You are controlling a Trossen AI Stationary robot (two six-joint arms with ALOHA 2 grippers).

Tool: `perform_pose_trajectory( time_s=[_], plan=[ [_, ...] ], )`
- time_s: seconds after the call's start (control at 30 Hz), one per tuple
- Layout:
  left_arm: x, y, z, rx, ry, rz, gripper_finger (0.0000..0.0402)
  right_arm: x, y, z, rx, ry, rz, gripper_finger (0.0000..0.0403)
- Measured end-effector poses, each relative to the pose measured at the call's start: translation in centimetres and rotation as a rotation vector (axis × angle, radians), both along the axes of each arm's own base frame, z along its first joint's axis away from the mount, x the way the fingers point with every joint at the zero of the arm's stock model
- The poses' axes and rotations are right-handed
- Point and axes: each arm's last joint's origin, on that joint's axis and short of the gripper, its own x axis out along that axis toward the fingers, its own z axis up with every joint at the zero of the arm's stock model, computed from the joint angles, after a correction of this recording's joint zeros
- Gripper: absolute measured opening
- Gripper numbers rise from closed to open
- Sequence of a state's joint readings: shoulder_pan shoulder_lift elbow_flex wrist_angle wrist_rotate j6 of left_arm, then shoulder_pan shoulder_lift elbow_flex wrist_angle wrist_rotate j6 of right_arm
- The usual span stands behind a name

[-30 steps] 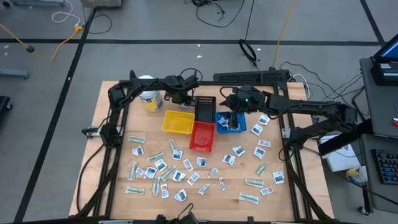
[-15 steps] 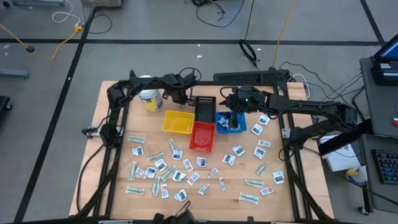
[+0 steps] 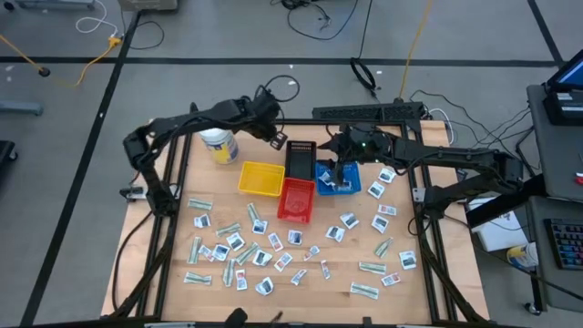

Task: Pick & Place First Aid Supplies
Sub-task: Put the alcohol pad into the blue bin

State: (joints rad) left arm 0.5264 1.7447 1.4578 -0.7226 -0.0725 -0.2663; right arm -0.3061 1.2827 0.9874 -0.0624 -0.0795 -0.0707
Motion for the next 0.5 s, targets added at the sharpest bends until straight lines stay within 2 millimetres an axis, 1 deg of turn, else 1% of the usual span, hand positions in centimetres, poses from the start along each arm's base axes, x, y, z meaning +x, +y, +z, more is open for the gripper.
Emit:
perform_pose_trajectory(
  time_s=[0.13,0.2,0.37,0.5],
  plan=[
    [-0.3,-2.0,2.2,0.111,0.012,-0.192,0.0001,0.3,0.1,0.5,0.059,-0.071,-0.026,0.0208],
    [-0.7,-2.9,3.0,0.137,0.033,-0.276,0.0001,0.4,0.1,0.8,0.087,-0.105,-0.038,0.0208],
    [-1.0,-4.3,3.3,0.112,0.047,-0.447,0.0,0.5,0.1,1.2,0.15,-0.163,-0.065,0.0208],
    [-0.5,-5.2,3.3,0.113,-0.074,-0.517,0.0,0.5,0.1,1.3,0.187,-0.186,-0.079,0.0208]
  ],
)
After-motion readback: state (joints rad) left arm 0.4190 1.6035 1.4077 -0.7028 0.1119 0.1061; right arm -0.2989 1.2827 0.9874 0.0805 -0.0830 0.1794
